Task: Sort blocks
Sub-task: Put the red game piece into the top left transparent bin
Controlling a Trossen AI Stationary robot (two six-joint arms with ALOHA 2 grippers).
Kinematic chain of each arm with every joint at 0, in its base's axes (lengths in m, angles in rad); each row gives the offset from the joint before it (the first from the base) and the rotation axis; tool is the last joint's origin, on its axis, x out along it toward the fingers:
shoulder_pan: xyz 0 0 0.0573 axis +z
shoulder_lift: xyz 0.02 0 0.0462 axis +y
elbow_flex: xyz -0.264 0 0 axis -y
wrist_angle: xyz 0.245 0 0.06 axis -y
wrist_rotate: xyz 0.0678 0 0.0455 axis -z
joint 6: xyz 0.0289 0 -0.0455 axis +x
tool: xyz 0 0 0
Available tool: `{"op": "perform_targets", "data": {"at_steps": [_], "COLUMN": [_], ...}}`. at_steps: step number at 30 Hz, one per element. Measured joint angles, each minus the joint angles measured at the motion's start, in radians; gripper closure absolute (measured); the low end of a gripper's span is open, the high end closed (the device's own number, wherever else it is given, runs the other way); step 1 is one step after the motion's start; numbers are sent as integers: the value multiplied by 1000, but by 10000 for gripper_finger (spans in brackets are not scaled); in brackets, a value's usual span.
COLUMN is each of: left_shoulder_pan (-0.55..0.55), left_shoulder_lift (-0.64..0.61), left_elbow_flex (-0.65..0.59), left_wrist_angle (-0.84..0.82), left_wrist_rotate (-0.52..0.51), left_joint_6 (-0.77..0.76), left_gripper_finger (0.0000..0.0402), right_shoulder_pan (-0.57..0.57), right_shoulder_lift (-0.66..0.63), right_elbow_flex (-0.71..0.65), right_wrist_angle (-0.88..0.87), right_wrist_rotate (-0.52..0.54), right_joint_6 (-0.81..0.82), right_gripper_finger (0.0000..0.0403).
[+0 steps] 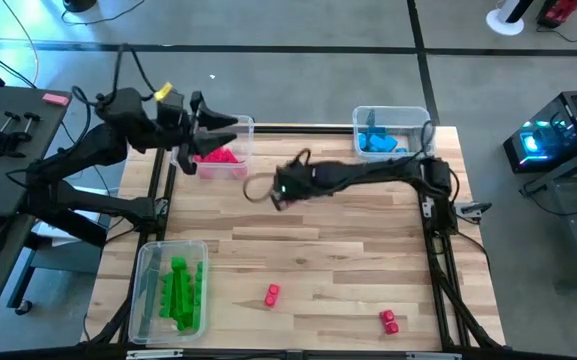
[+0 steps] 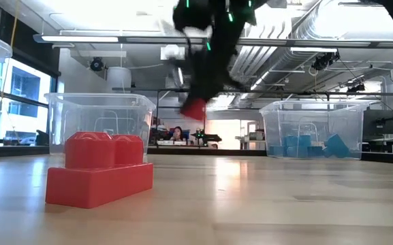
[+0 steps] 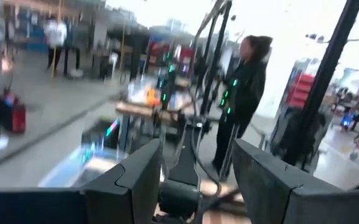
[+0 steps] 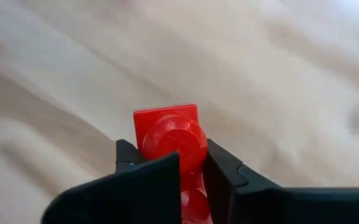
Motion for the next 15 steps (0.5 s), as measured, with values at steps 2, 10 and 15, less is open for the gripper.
{"op": "perform_targets", "data": {"at_steps": [2, 10, 15], "left_shoulder_pan": [0, -21, -56], "left_shoulder_lift": [4, 27, 52], "left_elbow_flex": [0, 0, 0], "left_wrist_angle": [48, 64, 66], "left_wrist_rotate": [1, 0, 1], "left_joint_6": [13, -31, -32], "left_gripper_finger": [218, 218, 218], "right_shoulder_pan": [-14, -104, -171], "right_shoulder_lift": [-17, 28, 106], "right_elbow_flex": [66, 247, 288], "right_wrist_angle": [45, 310, 471], "right_wrist_rotate": [9, -39, -100], "right_joint_6": [-106, -338, -338], "right_gripper_finger": [398, 400, 400]}}
